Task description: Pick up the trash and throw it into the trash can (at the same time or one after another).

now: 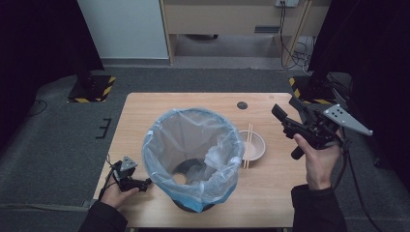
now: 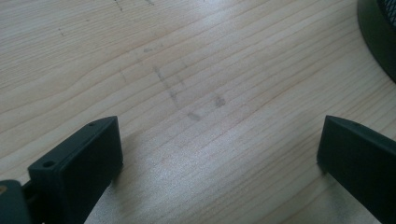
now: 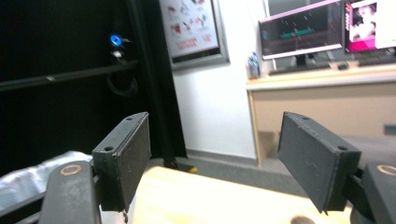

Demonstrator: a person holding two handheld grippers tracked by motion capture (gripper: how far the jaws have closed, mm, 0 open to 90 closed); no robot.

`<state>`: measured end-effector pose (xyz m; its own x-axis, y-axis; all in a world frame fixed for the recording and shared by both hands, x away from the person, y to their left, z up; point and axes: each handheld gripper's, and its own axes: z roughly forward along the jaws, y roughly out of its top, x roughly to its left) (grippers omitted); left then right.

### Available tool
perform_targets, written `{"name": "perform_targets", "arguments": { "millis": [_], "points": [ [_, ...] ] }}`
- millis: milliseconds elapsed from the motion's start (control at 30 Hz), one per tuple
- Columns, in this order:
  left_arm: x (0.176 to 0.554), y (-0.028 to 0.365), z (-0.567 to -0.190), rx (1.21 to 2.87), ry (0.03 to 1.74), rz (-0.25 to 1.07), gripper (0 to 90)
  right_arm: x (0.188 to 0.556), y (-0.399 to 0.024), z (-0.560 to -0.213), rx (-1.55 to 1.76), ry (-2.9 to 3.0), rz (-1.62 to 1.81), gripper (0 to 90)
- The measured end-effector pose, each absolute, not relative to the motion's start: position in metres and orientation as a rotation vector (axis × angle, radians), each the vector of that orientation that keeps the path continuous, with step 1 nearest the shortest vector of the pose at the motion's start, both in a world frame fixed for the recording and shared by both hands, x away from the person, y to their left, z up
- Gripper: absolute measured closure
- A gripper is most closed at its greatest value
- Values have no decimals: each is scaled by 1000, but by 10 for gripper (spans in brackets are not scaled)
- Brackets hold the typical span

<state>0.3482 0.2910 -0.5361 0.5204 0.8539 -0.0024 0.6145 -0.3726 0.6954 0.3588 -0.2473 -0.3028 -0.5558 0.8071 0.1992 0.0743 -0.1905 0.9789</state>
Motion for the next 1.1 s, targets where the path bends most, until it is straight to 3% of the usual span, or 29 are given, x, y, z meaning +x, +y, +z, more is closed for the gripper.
{"name": "perform_targets", "arguments": {
  "millis": [733,1100],
  "points": [
    [348,291,-536,2115,1190,478,0,412,-246,-411,1328,1724,1426,335],
    [348,291,-536,2115,1190,478,0,420,-237,-439,1365,1812,1337,375]
  ]
}}
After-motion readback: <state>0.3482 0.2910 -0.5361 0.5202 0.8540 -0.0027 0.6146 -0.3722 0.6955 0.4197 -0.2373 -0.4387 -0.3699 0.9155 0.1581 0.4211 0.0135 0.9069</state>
